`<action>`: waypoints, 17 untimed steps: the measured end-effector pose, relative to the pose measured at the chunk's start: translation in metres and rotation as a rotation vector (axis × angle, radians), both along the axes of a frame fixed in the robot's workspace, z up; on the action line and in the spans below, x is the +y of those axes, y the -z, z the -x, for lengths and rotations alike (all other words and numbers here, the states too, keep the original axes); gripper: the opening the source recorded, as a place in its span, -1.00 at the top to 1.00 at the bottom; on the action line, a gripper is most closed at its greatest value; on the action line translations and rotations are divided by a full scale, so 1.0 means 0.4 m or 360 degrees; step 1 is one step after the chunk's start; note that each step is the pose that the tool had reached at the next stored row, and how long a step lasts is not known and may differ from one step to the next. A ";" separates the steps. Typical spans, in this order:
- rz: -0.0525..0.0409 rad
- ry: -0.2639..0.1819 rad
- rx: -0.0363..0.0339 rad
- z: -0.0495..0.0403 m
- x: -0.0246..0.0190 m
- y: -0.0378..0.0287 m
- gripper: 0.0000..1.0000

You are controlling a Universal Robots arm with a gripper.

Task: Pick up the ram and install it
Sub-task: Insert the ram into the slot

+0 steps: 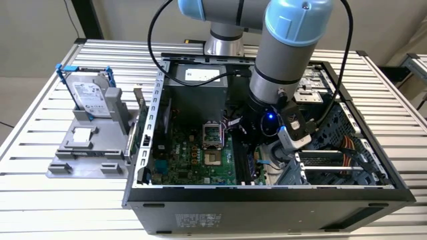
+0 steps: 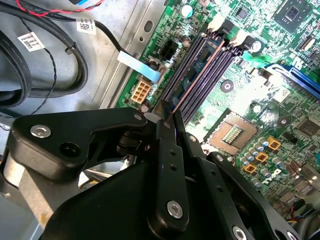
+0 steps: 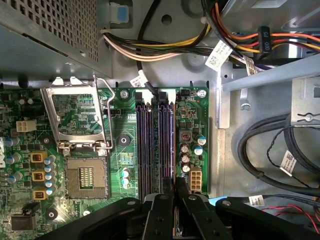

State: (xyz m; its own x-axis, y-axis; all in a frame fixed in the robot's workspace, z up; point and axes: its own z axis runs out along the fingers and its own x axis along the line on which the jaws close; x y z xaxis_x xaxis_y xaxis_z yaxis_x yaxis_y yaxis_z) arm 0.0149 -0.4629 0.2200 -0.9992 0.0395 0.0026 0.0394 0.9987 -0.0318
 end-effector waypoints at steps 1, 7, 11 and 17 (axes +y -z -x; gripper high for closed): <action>0.0000 0.0000 0.0000 0.000 0.000 0.000 1.00; 0.0000 -0.0009 0.0000 -0.002 0.000 0.000 1.00; 0.0000 -0.0011 0.0000 -0.002 0.000 0.007 1.00; -0.0002 -0.0011 0.0000 -0.002 0.000 0.015 1.00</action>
